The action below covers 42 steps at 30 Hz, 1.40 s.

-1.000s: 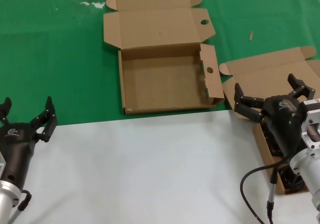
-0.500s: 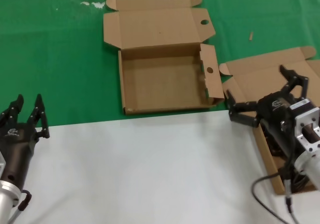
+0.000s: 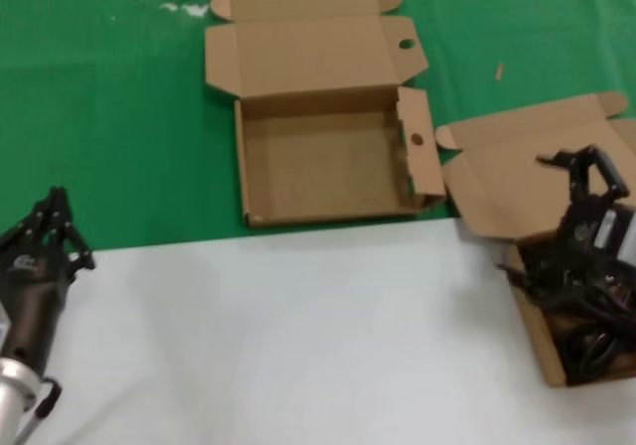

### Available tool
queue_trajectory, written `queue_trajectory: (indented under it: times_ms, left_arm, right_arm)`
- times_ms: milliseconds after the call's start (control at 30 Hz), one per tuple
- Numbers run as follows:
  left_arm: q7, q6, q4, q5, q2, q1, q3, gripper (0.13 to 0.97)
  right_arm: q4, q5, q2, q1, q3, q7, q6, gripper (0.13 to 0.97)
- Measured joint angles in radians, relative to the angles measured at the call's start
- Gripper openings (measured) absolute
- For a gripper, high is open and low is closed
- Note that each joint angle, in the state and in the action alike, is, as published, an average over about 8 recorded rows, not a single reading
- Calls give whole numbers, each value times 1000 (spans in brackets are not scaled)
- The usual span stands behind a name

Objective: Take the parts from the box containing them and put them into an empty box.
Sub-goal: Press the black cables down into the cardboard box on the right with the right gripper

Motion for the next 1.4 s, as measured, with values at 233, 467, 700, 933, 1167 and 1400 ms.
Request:
queue_trajectory:
  times_ms: [233, 467, 700, 933, 1167, 1400]
  left_arm:
    - [0, 0, 0, 0, 0, 0, 0, 153]
    - [0, 0, 0, 0, 0, 0, 0, 141]
    - [0, 0, 0, 0, 0, 0, 0, 140]
    - [0, 0, 0, 0, 0, 0, 0, 140]
    - [0, 0, 0, 0, 0, 0, 0, 140]
    - [-1, 0, 0, 0, 0, 0, 0, 140]
  right_arm:
    - [-69, 71, 145, 177, -97, -118, -248, 966]
    - [-172, 42, 189, 418, -221, -157, -492, 966]
    - [-300, -62, 163, 665, -335, -96, -748, 966]
    - [-383, -51, 160, 857, -508, 71, -891, 964]
    - [-429, 62, 192, 1044, -775, 229, -933, 939]
    - [-446, 109, 213, 1128, -932, 301, -940, 884]
